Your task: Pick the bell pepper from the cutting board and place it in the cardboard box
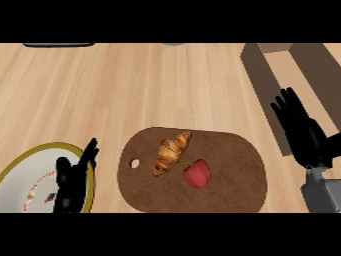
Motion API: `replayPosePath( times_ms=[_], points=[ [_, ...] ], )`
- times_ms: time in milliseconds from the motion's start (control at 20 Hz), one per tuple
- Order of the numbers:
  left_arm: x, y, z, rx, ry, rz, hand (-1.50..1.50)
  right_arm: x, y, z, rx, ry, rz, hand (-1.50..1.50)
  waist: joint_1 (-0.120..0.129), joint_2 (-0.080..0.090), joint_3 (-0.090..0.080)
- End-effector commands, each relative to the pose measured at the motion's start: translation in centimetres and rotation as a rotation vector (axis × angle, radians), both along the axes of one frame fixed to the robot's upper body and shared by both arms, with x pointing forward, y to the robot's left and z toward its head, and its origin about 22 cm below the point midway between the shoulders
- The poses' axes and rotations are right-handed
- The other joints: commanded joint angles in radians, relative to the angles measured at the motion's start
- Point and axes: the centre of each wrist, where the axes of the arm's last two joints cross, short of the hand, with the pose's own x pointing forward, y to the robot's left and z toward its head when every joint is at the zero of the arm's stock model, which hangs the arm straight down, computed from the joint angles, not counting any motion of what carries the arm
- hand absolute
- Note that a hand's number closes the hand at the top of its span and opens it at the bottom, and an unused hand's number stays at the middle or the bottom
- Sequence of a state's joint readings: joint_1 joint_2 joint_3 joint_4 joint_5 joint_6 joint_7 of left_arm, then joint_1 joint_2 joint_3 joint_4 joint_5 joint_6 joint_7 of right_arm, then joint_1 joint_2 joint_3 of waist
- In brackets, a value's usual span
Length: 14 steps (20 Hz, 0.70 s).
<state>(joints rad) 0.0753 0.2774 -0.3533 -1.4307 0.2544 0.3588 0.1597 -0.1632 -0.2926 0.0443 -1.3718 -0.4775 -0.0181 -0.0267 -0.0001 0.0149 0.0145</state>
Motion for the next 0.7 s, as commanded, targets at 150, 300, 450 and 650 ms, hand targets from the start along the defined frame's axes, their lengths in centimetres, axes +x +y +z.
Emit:
replayPosePath(
  times_ms=[150, 300, 450, 650],
  points=[
    [3.9, 1.3, 6.9, -0.017, -0.307, 0.051, 0.0, 0.5, -1.2, 4.2, -0.135, -0.289, -0.046, 1.5, 0.001, -0.023, -0.014],
    [4.4, 1.4, 7.4, -0.021, -0.348, 0.025, 0.0, 0.2, -7.4, 8.1, -0.758, -0.328, 0.003, 1.5, -0.002, -0.032, -0.046],
    [6.2, 1.1, 10.6, -0.077, -0.431, 0.012, 0.0, -0.4, -4.1, 1.2, -0.623, -0.366, -0.146, -1.5, 0.008, -0.011, -0.013],
    [5.6, 4.4, 10.1, -0.068, -0.424, 0.036, 0.0, -0.8, -1.7, 3.1, -0.728, -0.586, -0.033, -1.5, 0.005, -0.017, -0.015]
  ],
)
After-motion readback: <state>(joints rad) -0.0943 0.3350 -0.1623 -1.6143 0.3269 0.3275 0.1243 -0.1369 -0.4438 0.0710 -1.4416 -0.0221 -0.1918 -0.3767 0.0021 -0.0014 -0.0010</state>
